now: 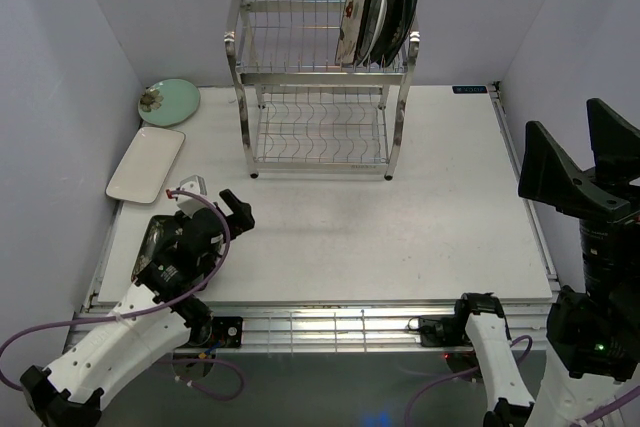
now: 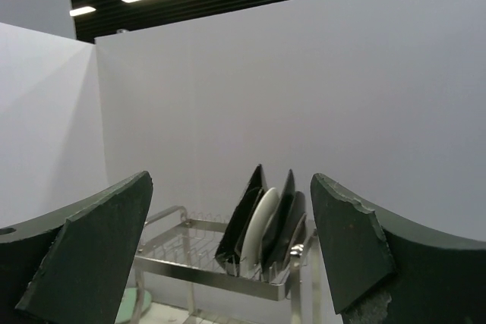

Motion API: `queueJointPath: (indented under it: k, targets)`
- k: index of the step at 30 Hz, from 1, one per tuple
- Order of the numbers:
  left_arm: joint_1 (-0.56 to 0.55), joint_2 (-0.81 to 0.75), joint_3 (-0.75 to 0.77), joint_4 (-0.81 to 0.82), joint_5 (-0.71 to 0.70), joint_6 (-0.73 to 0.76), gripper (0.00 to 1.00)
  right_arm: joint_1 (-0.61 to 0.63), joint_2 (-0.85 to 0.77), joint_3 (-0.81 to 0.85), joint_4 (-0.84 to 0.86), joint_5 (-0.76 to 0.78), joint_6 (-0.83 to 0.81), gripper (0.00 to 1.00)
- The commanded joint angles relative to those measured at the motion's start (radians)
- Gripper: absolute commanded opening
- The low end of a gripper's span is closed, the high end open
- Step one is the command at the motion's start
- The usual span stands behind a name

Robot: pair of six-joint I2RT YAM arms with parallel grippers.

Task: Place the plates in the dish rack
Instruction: Pick up the plate at the center of the board.

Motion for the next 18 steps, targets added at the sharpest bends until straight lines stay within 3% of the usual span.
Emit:
queueJointPath:
  k: [1, 3, 7, 10, 11, 14, 18]
  targets:
    - [-0.010, -0.024, 0.001, -0.002, -0.021, 0.007, 0.98, -0.088, -0.038, 0.010, 0.048, 0.005, 0.015, 0.91]
    - [-0.013, -0.022, 0.001, -0.002, -0.021, 0.005, 0.98, -0.169, -0.048, 0.048, 0.026, 0.001, 0.038, 0.93]
    - [-0.018, -0.022, 0.001, -0.002, -0.019, 0.007, 0.98, -0.185, 0.001, 0.062, 0.050, -0.081, 0.102, 0.94]
    - [-0.021, -0.028, -0.001, -0.002, -0.019, 0.005, 0.98, -0.295, -0.038, 0.035, 0.124, -0.138, 0.177, 0.94]
    - [-0.024, -0.030, -0.001, -0.002, -0.019, 0.005, 0.98, -0.399, -0.049, 0.047, 0.117, -0.164, 0.196, 0.95]
    - [-0.029, -0.034, -0.002, -0.002, -0.022, 0.005, 0.98, -0.530, -0.010, 0.143, 0.140, -0.292, 0.336, 0.96]
    - [-0.039, -0.047, -0.004, -0.003, -0.027, 0.005, 0.98, -0.601, 0.015, 0.203, 0.182, -0.322, 0.420, 0.95]
